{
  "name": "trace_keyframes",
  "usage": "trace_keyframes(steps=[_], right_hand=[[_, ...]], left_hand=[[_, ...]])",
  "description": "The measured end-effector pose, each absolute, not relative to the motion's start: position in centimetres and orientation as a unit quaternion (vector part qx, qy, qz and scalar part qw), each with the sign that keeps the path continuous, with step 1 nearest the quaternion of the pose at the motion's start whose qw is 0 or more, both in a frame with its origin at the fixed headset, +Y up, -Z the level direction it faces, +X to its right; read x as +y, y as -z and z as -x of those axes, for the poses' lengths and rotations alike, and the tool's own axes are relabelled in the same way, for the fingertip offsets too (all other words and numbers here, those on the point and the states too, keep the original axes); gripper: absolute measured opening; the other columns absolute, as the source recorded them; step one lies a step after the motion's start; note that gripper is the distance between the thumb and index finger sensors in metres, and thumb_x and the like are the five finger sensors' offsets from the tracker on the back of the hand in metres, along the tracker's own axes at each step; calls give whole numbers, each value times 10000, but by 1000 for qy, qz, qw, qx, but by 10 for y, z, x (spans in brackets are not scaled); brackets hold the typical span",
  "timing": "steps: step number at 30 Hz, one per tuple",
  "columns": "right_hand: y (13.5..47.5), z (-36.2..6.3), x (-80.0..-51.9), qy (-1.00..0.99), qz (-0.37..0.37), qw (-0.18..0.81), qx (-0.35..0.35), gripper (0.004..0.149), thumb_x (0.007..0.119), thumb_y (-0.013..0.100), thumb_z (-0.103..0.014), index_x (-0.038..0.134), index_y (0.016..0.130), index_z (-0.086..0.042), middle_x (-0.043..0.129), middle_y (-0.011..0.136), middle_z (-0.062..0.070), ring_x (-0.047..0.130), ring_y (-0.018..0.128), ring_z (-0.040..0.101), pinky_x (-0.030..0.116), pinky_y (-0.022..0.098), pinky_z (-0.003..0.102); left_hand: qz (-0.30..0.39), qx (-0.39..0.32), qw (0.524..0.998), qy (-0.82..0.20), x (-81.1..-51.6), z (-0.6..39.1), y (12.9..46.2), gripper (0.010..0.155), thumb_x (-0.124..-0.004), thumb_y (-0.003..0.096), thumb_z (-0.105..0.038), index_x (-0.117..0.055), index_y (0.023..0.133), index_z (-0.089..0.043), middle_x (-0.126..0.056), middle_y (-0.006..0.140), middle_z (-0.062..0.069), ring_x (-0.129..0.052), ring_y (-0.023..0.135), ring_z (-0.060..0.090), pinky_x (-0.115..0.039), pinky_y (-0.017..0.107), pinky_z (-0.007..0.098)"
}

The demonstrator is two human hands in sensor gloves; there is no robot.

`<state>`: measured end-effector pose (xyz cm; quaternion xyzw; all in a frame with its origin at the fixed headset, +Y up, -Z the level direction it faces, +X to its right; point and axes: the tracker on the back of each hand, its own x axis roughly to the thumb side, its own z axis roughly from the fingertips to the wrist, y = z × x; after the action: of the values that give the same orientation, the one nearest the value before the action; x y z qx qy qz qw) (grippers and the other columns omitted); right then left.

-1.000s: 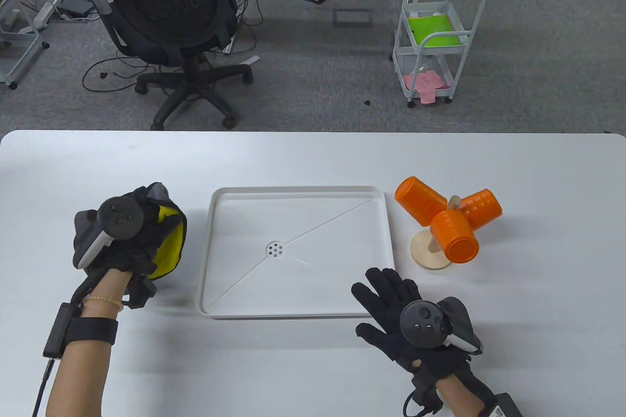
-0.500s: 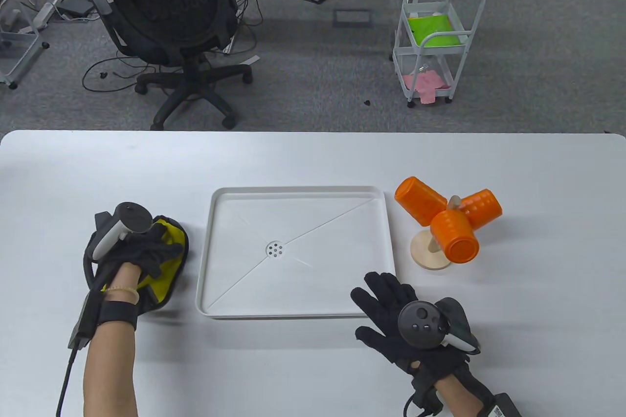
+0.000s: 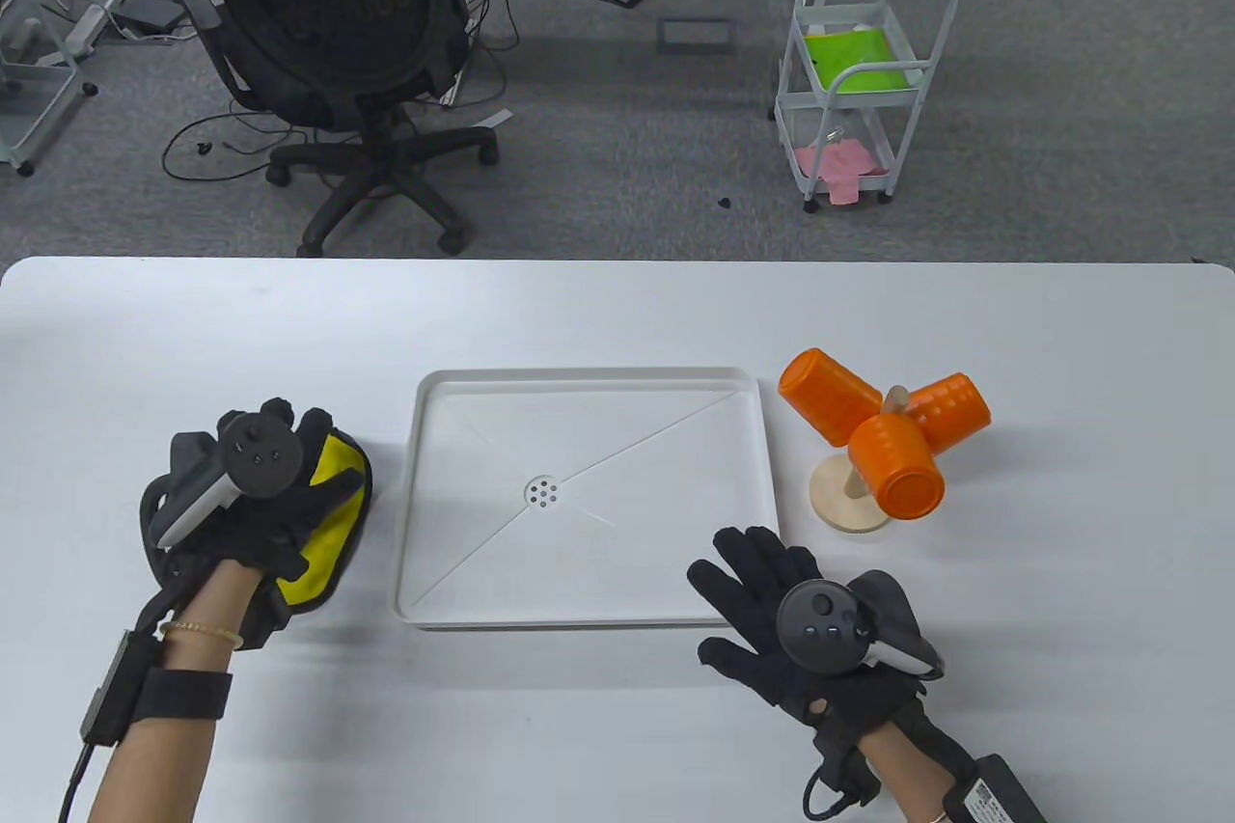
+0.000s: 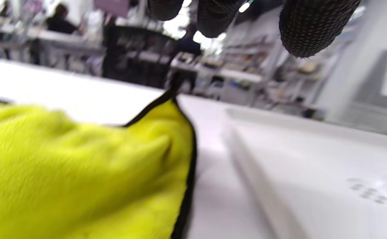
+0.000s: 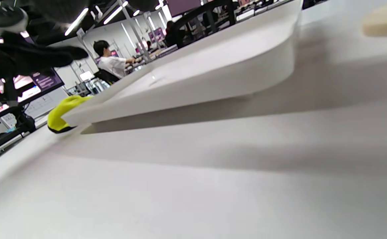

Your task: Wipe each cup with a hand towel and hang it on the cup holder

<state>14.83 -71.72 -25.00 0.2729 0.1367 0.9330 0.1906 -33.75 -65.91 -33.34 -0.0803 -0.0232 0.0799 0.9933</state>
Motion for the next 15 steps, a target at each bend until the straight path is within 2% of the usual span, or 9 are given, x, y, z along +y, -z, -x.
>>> trace_keyframes(steps=[3, 7, 11, 15], right_hand=[[250, -147, -717, -937, -273, 175, 129, 720, 549, 548, -635, 301, 1174, -381, 122, 1237, 52, 41, 1103, 325, 50, 751, 542], [245, -142, -720, -941, -283, 151, 105, 721, 556, 541, -635, 303, 1170, -387, 132, 1239, 43, 43, 1109, 311, 37, 751, 536], [236, -133, -722, -943, -305, 114, 73, 720, 563, 533, -639, 310, 1163, -399, 152, 1242, 35, 54, 1112, 315, 42, 756, 534], [231, -127, -727, -940, -324, 83, 65, 727, 566, 523, -649, 309, 1159, -407, 163, 1243, 27, 62, 1115, 307, 41, 755, 536]], left_hand=[[16, -92, 994, -47, -651, 312, 301, 755, -611, 584, -690, -339, 1208, -364, -241, 1305, 81, -126, 1137, 438, -318, 671, 778], [-66, -193, 979, -15, -655, 274, 258, 746, -605, 578, -690, -364, 1206, -367, -300, 1310, 73, -183, 1153, 412, -342, 707, 750], [-71, -297, 952, -32, -676, 235, 229, 744, -604, 573, -692, -376, 1203, -368, -327, 1311, 63, -190, 1163, 396, -345, 722, 740], [-51, -355, 932, -54, -695, 211, 222, 750, -599, 569, -700, -374, 1202, -366, -330, 1310, 64, -185, 1162, 393, -335, 720, 740]])
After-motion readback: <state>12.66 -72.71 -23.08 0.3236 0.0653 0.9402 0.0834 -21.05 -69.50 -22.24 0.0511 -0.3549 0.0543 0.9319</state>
